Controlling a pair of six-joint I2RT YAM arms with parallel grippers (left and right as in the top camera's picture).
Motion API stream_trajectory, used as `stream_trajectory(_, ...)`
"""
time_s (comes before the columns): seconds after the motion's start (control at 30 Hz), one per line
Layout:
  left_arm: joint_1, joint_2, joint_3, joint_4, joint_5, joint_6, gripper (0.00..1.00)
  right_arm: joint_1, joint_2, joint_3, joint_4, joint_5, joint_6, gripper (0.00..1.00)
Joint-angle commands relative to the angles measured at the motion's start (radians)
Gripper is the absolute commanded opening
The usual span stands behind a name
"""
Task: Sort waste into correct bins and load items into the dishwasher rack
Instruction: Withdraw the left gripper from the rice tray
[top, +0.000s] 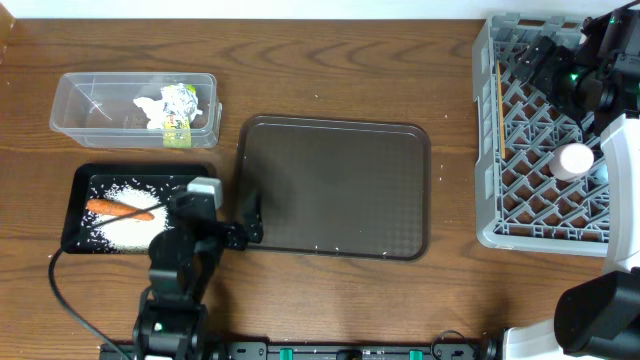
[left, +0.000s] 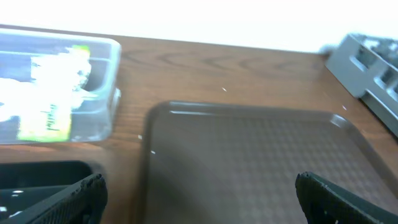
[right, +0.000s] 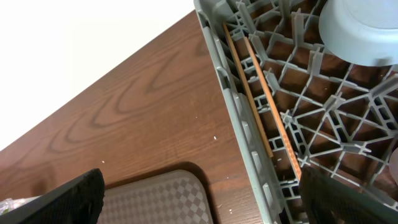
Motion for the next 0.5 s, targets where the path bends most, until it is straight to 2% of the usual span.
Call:
stream_trajectory(0.0,0.031,-0.074,-0.033,0.02,-0.024,0.019,1.0,-0.005,0.006,0.005,-0.002,-0.006,0.011,0.99)
stream_trajectory(0.3,0.054,-0.257,-0.126,0.031,-0.031,0.019,1.0,-0.005,0.006,0.005,-0.002,-0.006,0.011,0.99)
stream_trajectory(0.47,0.054,-0.328,-0.207,0.109,-0.032,0.019,1.0,-0.005,0.006,0.005,-0.002,-0.006,0.011,0.99)
